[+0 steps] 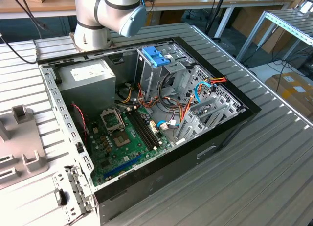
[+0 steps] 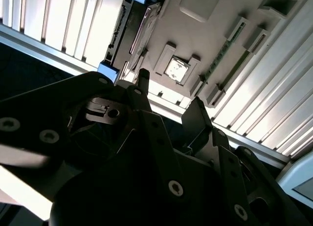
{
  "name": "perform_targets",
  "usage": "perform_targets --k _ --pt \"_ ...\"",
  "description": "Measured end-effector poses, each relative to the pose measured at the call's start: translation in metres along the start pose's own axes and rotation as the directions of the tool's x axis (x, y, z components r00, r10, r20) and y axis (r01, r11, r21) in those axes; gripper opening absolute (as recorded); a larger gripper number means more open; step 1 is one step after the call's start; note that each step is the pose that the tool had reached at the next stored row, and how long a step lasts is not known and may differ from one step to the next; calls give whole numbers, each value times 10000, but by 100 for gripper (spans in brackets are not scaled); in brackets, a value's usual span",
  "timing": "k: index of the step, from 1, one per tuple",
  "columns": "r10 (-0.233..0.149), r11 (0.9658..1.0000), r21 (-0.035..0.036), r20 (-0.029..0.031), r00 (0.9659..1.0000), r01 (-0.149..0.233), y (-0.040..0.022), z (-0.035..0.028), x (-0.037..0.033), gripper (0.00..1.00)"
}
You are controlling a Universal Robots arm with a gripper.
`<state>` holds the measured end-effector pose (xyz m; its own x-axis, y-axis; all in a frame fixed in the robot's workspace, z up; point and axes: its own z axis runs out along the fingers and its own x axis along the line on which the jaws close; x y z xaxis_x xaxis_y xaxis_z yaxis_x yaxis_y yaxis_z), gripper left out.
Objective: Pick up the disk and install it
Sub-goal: 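Pick up the disk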
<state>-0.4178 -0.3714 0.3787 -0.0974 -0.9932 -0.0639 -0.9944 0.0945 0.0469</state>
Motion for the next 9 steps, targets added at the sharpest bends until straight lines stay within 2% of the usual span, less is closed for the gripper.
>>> perform_targets --k 9 --pt "0 10000 1 0 10000 0 2 13 -22 54"
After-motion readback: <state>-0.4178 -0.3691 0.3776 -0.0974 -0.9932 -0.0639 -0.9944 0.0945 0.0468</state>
